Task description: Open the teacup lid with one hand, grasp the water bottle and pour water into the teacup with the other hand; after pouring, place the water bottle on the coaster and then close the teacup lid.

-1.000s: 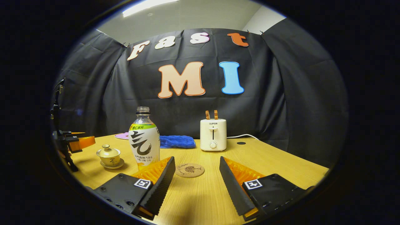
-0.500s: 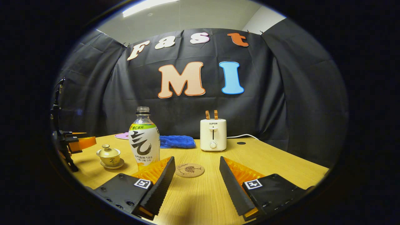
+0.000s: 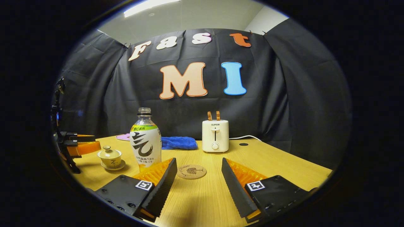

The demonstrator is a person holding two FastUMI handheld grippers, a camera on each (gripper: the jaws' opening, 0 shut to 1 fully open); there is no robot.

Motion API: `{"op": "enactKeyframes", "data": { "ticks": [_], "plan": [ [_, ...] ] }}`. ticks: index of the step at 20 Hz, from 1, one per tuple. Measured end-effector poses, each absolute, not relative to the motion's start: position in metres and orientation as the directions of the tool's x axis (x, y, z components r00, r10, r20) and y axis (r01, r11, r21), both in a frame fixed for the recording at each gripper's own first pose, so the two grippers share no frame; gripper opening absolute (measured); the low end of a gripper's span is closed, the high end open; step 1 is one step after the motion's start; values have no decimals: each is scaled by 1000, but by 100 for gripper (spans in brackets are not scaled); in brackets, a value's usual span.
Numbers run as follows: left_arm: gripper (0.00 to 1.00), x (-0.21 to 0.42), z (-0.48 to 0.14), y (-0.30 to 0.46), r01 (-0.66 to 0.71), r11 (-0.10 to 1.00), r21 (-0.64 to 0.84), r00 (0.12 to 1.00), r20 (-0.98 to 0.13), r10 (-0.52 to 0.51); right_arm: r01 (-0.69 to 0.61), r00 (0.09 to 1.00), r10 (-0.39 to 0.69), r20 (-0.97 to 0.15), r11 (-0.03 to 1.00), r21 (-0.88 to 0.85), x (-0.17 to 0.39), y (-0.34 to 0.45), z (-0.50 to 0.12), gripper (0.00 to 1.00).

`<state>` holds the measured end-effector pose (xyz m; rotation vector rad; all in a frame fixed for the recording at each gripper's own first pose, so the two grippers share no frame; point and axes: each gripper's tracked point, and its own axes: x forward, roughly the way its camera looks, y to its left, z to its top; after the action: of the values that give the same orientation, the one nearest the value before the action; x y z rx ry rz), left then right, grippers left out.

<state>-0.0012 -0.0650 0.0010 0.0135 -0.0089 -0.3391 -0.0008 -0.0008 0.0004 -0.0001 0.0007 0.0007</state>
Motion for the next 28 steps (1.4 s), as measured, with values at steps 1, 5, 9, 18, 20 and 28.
{"op": "enactKeyframes", "data": {
  "ticks": [1, 5, 9, 18, 20, 28],
  "plan": [
    [94, -1, 1, -68, 346, 938, 15, 938, 7, -347, -1, 1000, 1, -1, 1000, 0, -1, -1, 0, 92],
    [94, 7, -2, -82, 400, 916, 14, 916, -10, -400, -1, 1000, 1, -1, 1000, 0, -1, -1, 0, 92],
    [90, 15, -12, -93, 429, 903, 26, 902, -73, -426, -1, 1000, 1, -1, 1000, 0, -1, -1, 0, 92],
    [66, 30, -21, -97, 435, 899, 43, 893, -145, -425, -1, 1000, 1, -1, 1000, 0, 0, -1, 0, 92],
    [59, 32, -22, -95, 429, 902, 48, 896, -147, -419, -1, 1000, 1, -1, 1000, 0, -1, -1, 1, 92],
    [34, 41, -21, -90, 403, 912, 75, 909, -148, -390, -1, 1000, 1, -1, 1000, 0, 0, -1, 0, 92]
  ]
}}
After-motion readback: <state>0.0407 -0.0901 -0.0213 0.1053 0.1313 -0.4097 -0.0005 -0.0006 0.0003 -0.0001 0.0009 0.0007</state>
